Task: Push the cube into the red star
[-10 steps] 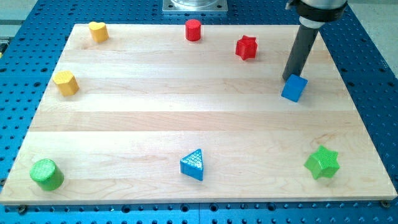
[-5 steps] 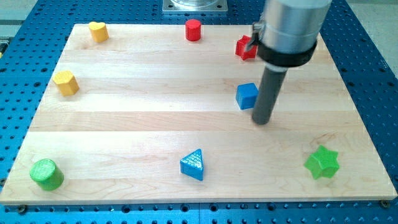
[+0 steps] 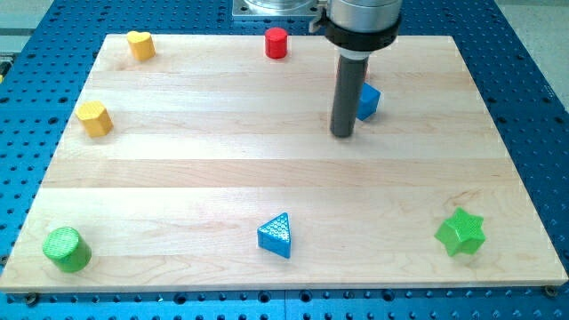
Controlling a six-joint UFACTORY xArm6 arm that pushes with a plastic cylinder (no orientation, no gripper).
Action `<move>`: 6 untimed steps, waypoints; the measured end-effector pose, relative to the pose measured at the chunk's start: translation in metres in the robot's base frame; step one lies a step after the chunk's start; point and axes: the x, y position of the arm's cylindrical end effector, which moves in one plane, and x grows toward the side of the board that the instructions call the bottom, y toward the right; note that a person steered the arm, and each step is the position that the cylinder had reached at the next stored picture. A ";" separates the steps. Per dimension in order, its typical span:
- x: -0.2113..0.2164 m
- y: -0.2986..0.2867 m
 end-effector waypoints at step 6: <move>0.021 -0.029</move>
